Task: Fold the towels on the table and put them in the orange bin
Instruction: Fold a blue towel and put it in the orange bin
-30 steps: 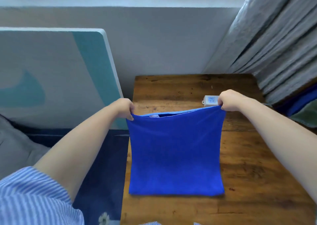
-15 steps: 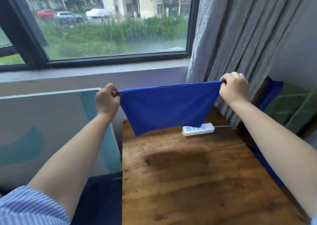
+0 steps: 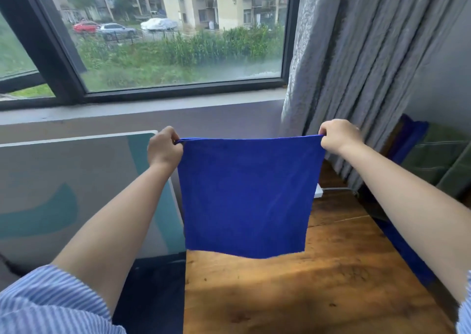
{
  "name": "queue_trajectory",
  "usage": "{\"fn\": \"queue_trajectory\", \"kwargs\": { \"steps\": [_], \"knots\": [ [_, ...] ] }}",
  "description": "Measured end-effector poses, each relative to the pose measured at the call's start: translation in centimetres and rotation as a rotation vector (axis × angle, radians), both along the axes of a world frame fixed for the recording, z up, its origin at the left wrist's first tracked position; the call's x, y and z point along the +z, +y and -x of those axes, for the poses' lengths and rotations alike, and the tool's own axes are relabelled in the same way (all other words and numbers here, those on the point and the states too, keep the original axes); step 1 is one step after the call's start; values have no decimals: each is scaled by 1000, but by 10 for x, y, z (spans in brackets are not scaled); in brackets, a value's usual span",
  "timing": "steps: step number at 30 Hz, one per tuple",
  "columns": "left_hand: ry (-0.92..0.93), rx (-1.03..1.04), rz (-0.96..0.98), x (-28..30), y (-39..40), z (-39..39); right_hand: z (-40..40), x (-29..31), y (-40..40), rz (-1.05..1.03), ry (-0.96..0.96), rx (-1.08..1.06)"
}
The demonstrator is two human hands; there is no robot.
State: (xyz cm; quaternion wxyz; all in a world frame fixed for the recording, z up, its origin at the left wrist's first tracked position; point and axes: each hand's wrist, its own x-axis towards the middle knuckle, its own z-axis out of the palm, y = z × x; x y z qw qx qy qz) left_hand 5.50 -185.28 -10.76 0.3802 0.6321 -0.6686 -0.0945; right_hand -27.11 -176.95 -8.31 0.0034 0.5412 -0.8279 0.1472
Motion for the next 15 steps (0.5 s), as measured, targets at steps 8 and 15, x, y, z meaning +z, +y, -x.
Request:
{"fn": "queue_trajectory", "kwargs": {
  "steps": [8,15],
  "knots": [
    [28,118,-177,-32,-9,8,0,-37,-19,-46,-51,-35],
    [117,147,-13,-32,-21,-3,4,-53,-41,280,-28,168]
  ]
}}
